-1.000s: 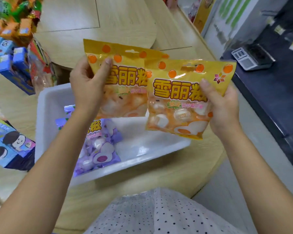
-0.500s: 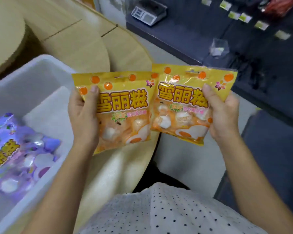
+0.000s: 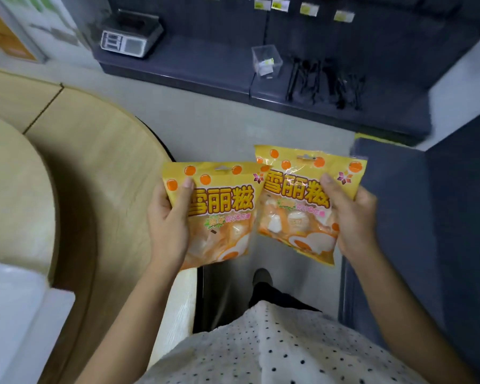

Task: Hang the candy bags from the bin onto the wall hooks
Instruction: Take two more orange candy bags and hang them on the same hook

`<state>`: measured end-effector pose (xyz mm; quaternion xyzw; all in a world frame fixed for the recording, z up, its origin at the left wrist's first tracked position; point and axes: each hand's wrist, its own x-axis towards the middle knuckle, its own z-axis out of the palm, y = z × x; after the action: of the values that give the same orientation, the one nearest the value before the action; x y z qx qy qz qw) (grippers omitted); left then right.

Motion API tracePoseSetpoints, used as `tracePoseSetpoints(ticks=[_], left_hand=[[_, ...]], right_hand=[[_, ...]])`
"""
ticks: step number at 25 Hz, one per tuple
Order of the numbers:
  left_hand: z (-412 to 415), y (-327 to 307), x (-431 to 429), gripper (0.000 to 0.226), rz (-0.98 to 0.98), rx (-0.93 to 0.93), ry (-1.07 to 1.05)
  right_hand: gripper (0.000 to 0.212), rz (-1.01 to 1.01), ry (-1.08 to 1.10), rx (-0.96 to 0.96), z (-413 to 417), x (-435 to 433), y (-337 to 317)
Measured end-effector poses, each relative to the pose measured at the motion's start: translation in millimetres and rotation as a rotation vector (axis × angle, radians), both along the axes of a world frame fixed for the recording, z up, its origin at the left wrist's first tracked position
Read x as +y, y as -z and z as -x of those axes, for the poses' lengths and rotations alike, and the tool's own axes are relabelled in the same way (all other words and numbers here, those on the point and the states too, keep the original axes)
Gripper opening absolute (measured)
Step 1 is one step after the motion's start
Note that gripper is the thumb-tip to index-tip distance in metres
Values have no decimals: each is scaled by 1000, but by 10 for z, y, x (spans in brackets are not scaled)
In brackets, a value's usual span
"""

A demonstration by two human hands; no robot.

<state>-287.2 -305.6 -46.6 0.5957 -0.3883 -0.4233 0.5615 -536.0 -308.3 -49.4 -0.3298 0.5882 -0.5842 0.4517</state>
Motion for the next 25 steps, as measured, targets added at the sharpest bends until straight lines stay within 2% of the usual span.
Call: tracePoseSetpoints(ticks=[10,14,19,25], left_hand=[[416,83,-1669,12,-5,69,-164],[327,69,-2685,18,35,90,-148],[160,-119,-4167,11,82,71,-45],[123,-275,-5668,13,83,80,23]], right_hand=[[12,56,-128,128,396,-2036,-96],[12,65,-106,161,350,-2917,-51],[13,62,4,151,264,-4068,-62],[14,24,91,117,282,-5194,-82]])
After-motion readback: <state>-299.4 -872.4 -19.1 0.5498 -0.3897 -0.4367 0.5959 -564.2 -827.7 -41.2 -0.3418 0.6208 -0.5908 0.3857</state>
